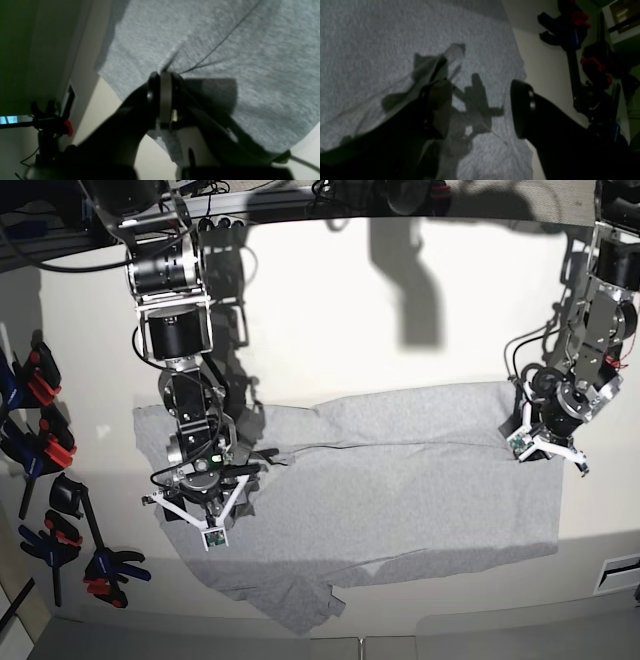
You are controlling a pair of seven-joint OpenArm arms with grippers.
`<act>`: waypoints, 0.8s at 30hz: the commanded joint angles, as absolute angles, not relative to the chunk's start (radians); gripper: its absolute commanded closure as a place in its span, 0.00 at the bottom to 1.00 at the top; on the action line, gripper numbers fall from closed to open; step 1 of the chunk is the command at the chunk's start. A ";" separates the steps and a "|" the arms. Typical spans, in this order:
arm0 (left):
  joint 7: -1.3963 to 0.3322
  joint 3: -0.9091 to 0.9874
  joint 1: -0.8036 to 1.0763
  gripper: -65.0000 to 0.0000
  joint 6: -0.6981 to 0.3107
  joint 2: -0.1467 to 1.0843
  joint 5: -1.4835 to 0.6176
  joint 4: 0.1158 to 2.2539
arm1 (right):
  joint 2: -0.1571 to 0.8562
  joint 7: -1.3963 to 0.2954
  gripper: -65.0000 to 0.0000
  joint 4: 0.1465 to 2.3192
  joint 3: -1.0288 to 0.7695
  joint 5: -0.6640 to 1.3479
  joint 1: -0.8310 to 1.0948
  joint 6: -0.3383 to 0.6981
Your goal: Fold the T-shirt properly
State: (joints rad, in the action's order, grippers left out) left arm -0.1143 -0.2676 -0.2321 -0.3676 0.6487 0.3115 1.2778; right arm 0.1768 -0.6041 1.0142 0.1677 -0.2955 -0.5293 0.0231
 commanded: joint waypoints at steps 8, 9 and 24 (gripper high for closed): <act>-0.104 -0.259 -0.324 0.77 -0.350 0.669 0.429 1.259 | 0.176 -0.609 0.47 1.031 0.164 -0.303 -0.565 0.028; -0.104 -0.259 -0.339 0.77 -0.351 0.668 0.427 1.249 | 0.175 -0.612 0.47 1.031 0.164 -0.303 -0.565 0.036; -0.264 -0.265 -0.460 0.77 -0.351 0.665 0.015 1.093 | 0.177 -0.638 0.47 1.031 0.164 -0.257 -0.565 0.098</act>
